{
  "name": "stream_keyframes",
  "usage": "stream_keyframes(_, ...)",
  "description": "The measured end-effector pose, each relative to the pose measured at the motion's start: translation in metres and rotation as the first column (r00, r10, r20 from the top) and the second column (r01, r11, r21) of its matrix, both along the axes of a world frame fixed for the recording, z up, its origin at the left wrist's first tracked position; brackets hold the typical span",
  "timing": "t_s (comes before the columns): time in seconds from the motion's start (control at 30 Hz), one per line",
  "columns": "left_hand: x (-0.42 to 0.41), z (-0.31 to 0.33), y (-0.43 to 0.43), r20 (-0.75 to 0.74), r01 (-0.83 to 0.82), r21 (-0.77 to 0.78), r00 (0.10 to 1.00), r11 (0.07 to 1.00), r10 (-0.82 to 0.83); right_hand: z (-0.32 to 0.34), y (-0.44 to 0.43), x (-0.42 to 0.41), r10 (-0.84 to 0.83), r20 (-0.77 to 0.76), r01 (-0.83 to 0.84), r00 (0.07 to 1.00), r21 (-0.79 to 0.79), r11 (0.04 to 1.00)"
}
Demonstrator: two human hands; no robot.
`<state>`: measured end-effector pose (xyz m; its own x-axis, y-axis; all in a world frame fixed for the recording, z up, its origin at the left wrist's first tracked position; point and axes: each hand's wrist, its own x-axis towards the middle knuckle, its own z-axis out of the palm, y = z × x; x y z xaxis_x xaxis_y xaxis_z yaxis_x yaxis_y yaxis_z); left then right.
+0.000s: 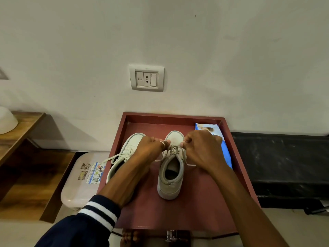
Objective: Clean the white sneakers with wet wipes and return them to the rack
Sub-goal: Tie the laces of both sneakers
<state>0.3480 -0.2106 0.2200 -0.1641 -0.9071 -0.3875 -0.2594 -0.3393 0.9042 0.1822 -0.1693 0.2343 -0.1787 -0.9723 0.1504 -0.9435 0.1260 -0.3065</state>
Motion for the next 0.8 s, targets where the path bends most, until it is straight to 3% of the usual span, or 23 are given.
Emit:
stream_keyframes(0.17, 0.010, -0.006, -0.005, 0.266, 0.041, -0.091, 0.964, 0.995, -0.015, -0.003, 0.006, -0.019, -0.110, -0.045, 0.116, 0.993, 0.148, 0.982)
stream_keyframes(0.27, 0.006, -0.004, -0.003, 0.472, 0.146, -0.129, 0.879, 0.981, -0.069, -0.011, 0.004, -0.025, -0.157, -0.056, 0.165, 0.986, 0.206, 0.965)
stream_keyframes(0.37, 0.007, -0.004, -0.003, 0.563, 0.186, -0.120, 0.822, 0.975, -0.087, -0.019, 0.001, -0.030, -0.192, -0.089, 0.209, 0.977, 0.280, 0.937)
stream_keyframes(0.53, 0.013, -0.003, -0.004, 0.585, 0.213, -0.131, 0.805, 0.968, -0.098, -0.022, 0.000, -0.034, -0.242, -0.045, 0.241, 0.969, 0.372, 0.896)
stream_keyframes(0.63, 0.021, -0.005, -0.005, 0.498, 0.293, -0.227, 0.855, 0.929, -0.148, -0.021, 0.006, -0.035, -0.195, -0.051, 0.201, 0.979, 0.323, 0.925)
stream_keyframes(0.8, 0.034, -0.005, -0.008, 0.422, 0.418, -0.302, 0.865, 0.857, -0.273, -0.017, 0.010, -0.037, -0.083, 0.165, 0.025, 0.983, 0.325, 0.945)
